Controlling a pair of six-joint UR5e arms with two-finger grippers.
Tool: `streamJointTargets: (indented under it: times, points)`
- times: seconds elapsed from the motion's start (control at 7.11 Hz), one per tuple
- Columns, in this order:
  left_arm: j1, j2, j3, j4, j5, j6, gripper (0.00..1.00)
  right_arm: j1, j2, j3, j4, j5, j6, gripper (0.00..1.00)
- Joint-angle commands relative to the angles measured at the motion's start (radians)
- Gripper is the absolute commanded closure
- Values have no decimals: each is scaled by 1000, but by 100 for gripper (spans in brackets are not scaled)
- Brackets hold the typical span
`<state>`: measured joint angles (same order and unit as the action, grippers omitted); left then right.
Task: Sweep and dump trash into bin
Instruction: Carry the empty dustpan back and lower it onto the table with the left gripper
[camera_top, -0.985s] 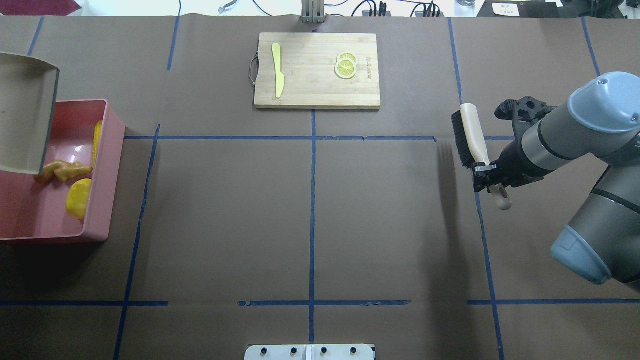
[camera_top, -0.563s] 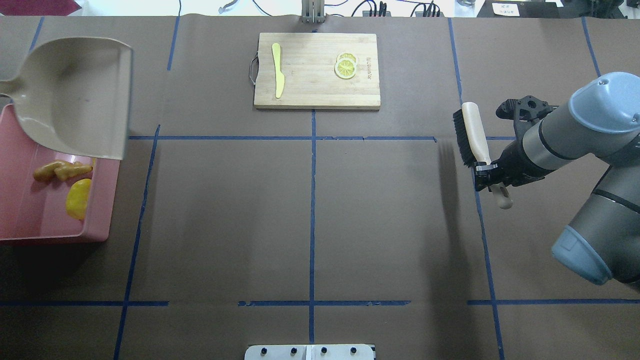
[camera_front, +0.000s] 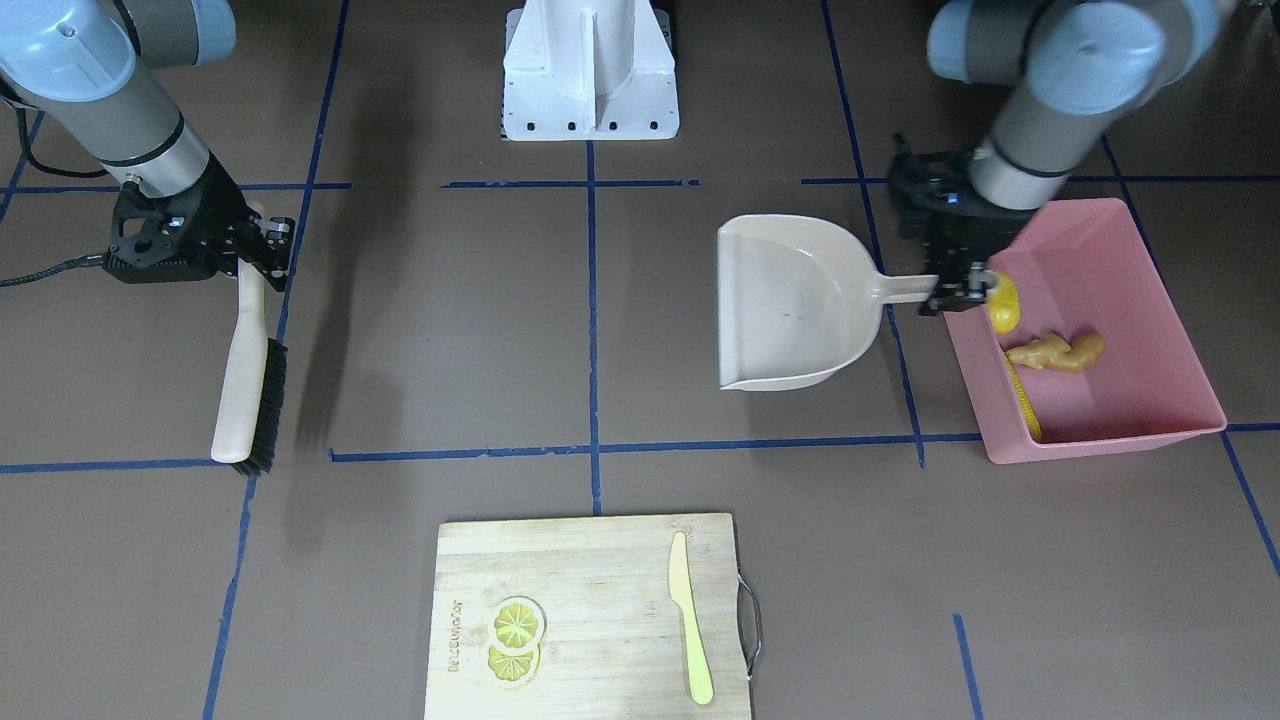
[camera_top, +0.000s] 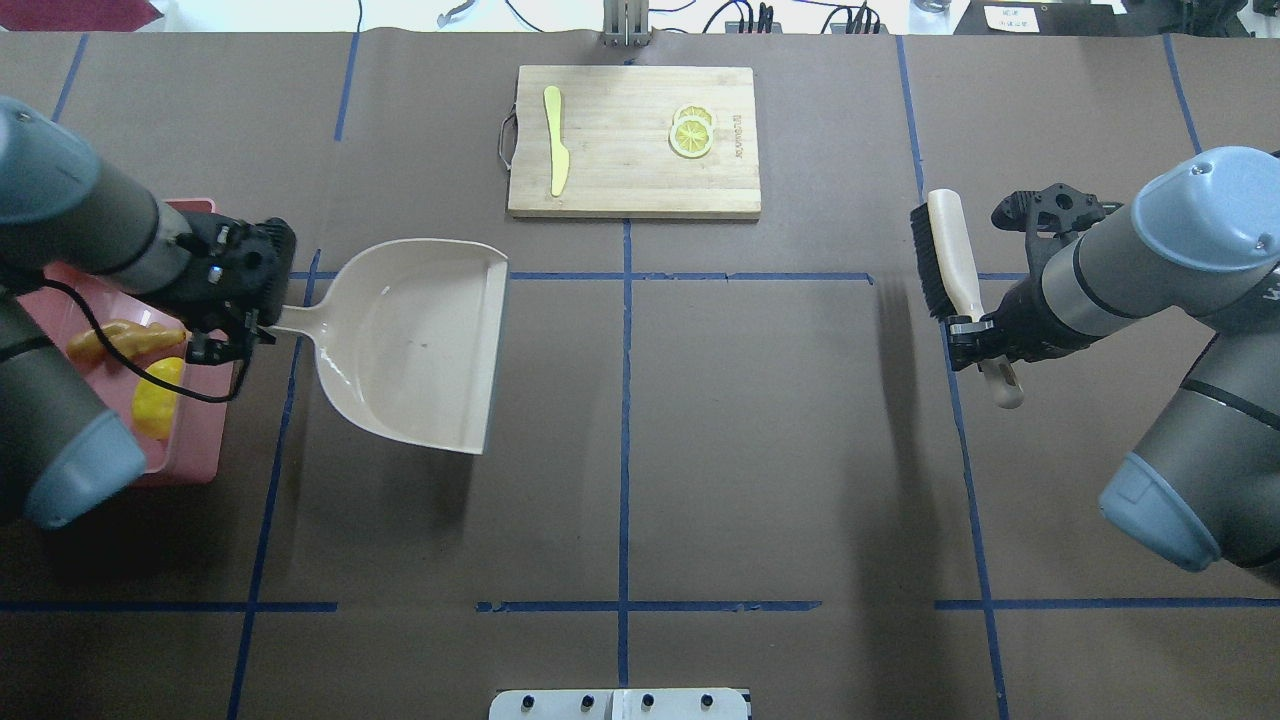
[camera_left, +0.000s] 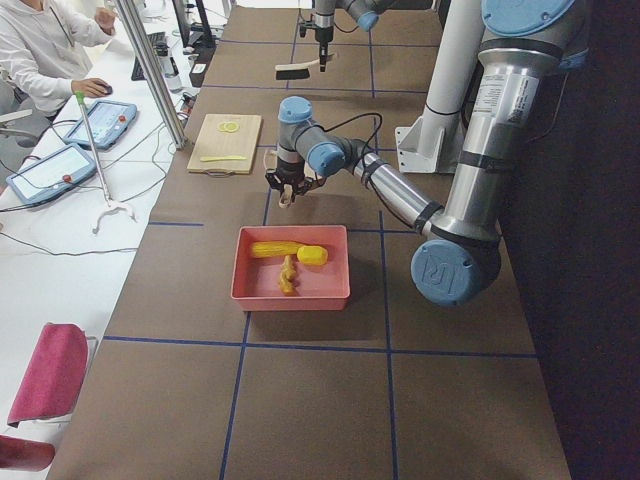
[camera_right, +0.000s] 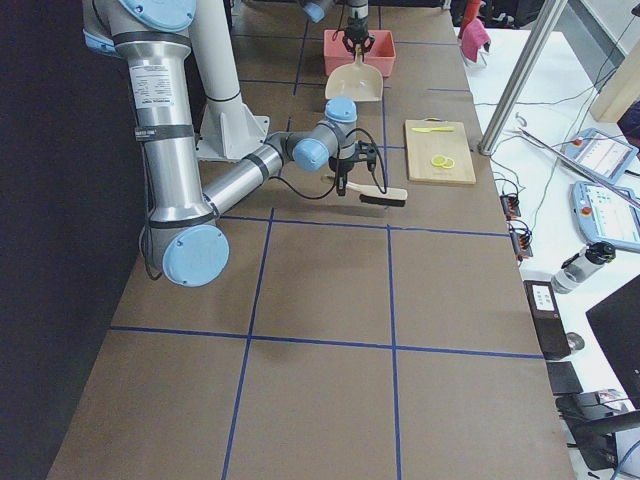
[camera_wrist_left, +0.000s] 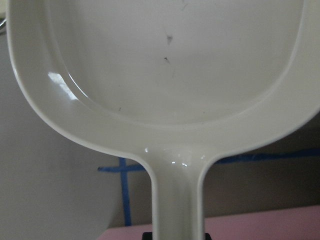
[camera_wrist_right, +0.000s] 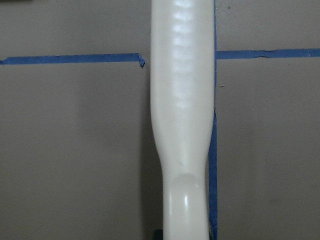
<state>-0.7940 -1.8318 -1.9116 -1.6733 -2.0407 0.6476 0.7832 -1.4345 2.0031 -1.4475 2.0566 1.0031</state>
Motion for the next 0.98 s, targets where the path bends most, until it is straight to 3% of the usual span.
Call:
streamJointTargets:
  times: [0.0, 0.14, 0.42, 0.7, 0.84]
  points:
    - [132, -110, 72, 4, 36, -196, 100, -19, 6, -6, -1, -12, -1, 100]
    - [192, -121, 78, 7, 118, -221, 100, -19, 6, -9, -1, -12, -29, 100]
    - [214, -130, 115, 4, 131, -220, 100, -19, 8, -9, -1, -12, -44, 100]
    - [214, -142, 115, 6, 149, -207, 70, -19, 9, -9, -1, -12, -44, 100]
    - [214, -142, 111, 7, 213, -200, 55, -19, 19, -12, -1, -12, -44, 100]
